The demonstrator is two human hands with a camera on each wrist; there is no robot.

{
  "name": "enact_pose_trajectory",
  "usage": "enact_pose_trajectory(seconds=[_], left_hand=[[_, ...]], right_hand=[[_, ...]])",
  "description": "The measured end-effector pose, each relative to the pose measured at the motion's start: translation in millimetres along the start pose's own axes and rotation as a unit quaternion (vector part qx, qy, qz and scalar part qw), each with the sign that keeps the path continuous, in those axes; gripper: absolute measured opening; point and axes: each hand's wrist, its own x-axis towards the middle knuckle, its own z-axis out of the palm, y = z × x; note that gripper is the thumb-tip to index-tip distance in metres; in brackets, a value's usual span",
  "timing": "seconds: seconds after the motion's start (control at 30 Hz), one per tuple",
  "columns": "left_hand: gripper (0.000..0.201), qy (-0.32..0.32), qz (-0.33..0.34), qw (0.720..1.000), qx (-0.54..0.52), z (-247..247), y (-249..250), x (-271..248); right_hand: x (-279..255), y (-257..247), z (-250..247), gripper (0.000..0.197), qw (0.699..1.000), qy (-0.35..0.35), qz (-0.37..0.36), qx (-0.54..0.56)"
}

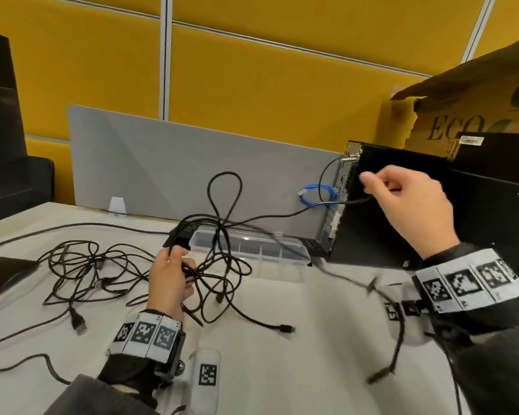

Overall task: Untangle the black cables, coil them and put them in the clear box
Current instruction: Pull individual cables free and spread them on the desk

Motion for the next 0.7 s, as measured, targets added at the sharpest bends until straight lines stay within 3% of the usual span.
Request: enact_pose_trajectory(seconds=[0.1, 0.17, 0.27, 0.33, 0.4, 0.47, 0.53, 0.6, 0.7], left_hand=[[0.021, 0.022, 0.004, 0.999, -0.024, -3, 1, 2], [0.021, 0.016, 0.013, 0.999, -0.029, -2, 2, 0], [0.023, -0.001, 0.035, 0.999, -0.03, 1, 4, -4], [0.024, -0.016, 0.048, 0.998, -0.028, 3, 5, -6], [0.024, -0.04, 0.053, 0.997, -0.029, 7, 5, -8], [0.023, -0.067, 0.054, 0.996, -0.028, 11, 4, -12], [0.023, -0.09, 0.065, 0.994, -0.022, 13, 2, -15], [0.023, -0.106, 0.082, 0.991, -0.005, 15, -1, -16], [0.032, -0.127, 0.076, 0.989, 0.005, 16, -4, -15]], right_hand=[[-3, 28, 0, 0.042, 0.997, 0.0, 0.024, -0.079], [-12, 46, 12, 0.038, 0.99, -0.082, 0.038, -0.112], [-34, 62, 38, 0.014, 0.963, -0.194, -0.012, -0.189], [-46, 57, 50, 0.014, 0.955, -0.261, -0.008, -0.142], [-55, 40, 60, 0.028, 0.94, -0.337, 0.056, 0.0], [-61, 12, 68, 0.04, 0.898, -0.397, 0.114, 0.15], [-68, -17, 79, 0.041, 0.863, -0.441, 0.103, 0.226], [-76, -40, 93, 0.036, 0.845, -0.45, 0.079, 0.277], [-85, -59, 115, 0.027, 0.866, -0.398, 0.04, 0.299]])
